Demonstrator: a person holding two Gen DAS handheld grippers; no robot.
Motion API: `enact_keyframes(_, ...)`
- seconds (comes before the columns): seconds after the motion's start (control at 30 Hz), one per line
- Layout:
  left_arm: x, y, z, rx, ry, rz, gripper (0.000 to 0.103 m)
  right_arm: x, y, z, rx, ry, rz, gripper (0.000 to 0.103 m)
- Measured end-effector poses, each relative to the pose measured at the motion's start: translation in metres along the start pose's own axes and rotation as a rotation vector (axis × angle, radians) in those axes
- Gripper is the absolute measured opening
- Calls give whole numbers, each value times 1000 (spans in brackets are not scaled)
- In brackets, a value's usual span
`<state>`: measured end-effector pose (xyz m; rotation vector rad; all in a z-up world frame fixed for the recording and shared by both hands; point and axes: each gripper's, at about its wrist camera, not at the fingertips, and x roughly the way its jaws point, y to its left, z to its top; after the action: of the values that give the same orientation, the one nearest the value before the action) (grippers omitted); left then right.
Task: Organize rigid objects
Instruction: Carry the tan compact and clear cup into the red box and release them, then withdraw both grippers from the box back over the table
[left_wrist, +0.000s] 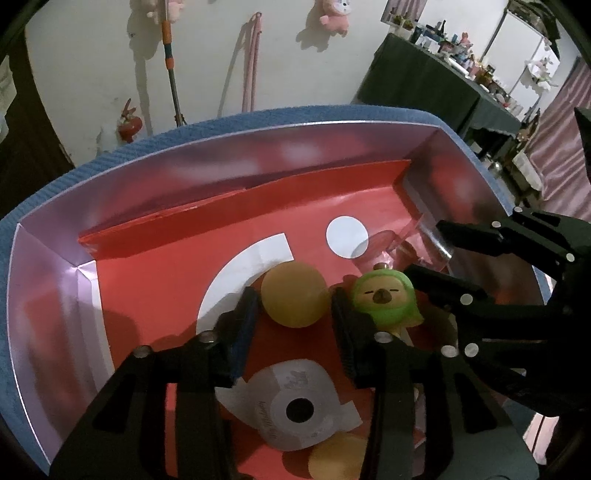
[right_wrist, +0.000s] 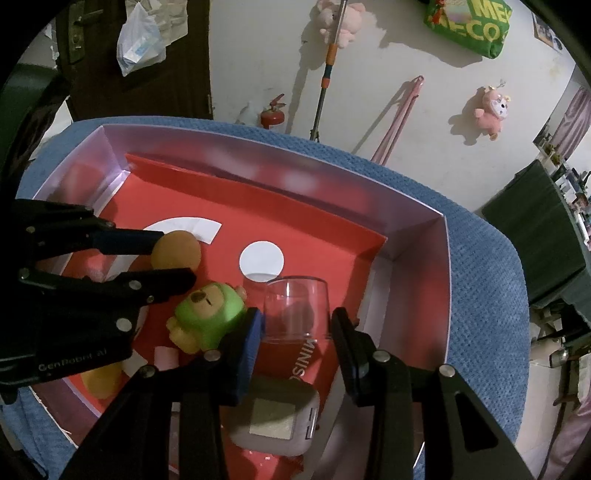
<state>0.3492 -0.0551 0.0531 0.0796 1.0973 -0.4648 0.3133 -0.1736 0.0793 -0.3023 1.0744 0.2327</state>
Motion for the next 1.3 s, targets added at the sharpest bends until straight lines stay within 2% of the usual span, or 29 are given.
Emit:
enact_keyframes(0.1, -5, -1, -1, 0, -23, 10, 57, -2, -1, 1, 7, -5, -7, 43)
enact_keyframes(0.37, -34, -1, -12, -11, -76, 32, 59, -21, -2, -1, 20, -38, -12, 50)
enact_keyframes(0.47, -54, -4, -24, -15, -129, 64, 70, -35, -1, -6, 24, -65, -14, 55)
enact_keyframes(0.63, -95, -15, -50, -7, -225, 76, 71, -70, 3, -19, 38, -135, -6, 62)
enact_keyframes(0.73, -122, -26, -69, -1, -294, 94, 78, -98, 4, -31, 50, -199, 5, 70)
enact_keyframes(0.83, -148, -38, -91, 6, -371, 107, 80, -132, 11, -49, 52, -278, 16, 77)
enact_keyframes(1.0, -180, -51, -128, -21, -480, 96, 93, -179, 21, -85, 64, -407, 21, 95)
enact_keyframes(1.1, -194, -59, -154, -27, -546, 98, 93, -204, 28, -115, 83, -485, 22, 103)
enact_keyframes(1.2, -203, -64, -179, -44, -598, 104, 94, -223, 35, -144, 107, -565, 29, 103)
enact_keyframes(1.3, -205, -64, -201, -84, -622, 102, 95, -228, 40, -166, 125, -604, 23, 103)
